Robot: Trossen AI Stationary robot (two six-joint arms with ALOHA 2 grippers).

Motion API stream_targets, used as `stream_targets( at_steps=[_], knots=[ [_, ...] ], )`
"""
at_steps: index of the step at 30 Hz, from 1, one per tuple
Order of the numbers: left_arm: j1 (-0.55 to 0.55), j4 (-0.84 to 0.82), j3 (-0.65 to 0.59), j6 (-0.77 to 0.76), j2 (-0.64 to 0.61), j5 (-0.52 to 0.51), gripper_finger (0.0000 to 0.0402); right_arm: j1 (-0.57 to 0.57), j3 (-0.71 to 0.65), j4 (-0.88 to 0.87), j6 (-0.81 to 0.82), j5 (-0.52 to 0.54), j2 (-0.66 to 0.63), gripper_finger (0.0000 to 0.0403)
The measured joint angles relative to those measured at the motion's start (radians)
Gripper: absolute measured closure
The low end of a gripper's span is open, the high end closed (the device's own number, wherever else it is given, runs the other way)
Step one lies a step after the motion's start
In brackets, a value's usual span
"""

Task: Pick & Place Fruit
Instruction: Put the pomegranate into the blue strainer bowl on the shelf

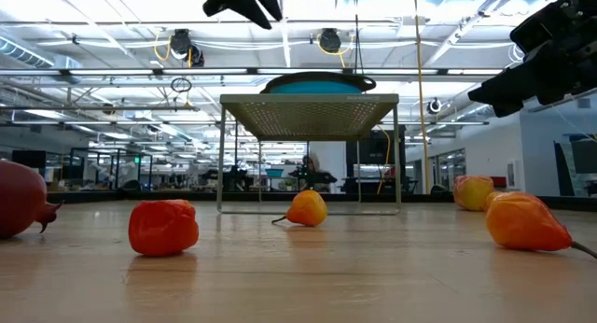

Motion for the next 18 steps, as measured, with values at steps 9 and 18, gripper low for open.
stream_targets(
  at_steps=[9, 18],
  knots=[
    [-0.107, -0.103, 0.000, -0.244, 0.000, 0.153, 0.0275, 0.000, 0.000, 0.000, 0.000, 0.000, 0.000, 0.0264],
    [-0.235, -0.119, 0.000, -0.480, 0.000, 0.192, 0.0275, 0.000, 0.000, 0.000, 0.000, 0.000, 0.000, 0.0264]
  ],
)
